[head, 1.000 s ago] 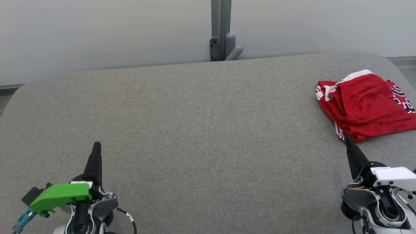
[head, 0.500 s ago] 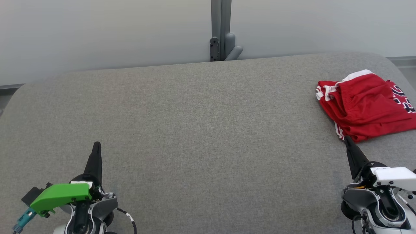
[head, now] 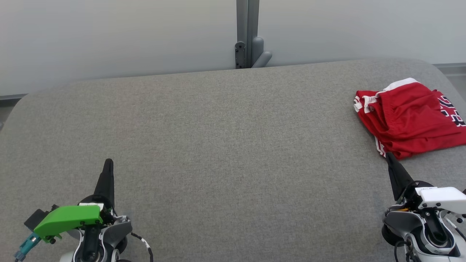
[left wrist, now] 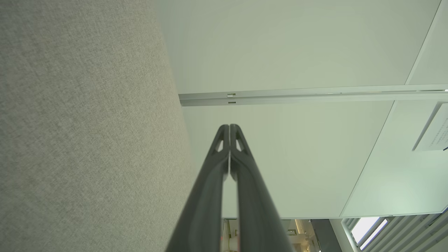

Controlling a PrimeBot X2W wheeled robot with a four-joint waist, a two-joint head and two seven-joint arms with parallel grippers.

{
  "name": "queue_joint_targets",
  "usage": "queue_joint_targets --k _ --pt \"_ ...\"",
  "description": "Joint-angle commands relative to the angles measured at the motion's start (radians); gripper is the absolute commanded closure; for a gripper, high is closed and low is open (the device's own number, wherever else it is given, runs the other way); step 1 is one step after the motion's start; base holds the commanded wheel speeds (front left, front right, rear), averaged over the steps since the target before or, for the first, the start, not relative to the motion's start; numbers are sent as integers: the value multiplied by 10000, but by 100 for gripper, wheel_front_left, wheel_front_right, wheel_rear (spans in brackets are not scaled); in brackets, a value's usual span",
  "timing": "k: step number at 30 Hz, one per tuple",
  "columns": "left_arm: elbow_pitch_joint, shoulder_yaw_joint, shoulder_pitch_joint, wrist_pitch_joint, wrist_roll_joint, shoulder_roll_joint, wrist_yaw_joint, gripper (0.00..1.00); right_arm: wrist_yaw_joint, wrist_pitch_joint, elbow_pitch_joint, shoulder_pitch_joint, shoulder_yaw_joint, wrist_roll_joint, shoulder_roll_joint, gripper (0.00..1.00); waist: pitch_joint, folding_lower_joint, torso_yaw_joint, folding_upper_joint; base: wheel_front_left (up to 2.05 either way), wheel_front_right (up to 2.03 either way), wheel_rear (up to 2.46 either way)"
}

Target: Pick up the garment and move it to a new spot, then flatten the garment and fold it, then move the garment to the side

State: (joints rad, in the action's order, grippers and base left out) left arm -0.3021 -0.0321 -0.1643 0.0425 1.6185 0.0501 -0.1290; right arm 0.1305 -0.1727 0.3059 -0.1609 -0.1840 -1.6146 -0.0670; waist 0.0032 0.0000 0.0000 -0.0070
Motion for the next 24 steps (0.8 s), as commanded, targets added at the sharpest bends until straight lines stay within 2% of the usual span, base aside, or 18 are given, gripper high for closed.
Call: queue_joint_targets --k 1,24 --pt "-12 -34 -129 -1 31 1 -58 100 4 -30 20 -116 -35 71 1 100 0 0 0 70 0 0 0" --pt "-11 -32 -128 -2 32 1 -58 100 4 -71 21 -103 -80 89 26 100 0 0 0 70 0 0 0"
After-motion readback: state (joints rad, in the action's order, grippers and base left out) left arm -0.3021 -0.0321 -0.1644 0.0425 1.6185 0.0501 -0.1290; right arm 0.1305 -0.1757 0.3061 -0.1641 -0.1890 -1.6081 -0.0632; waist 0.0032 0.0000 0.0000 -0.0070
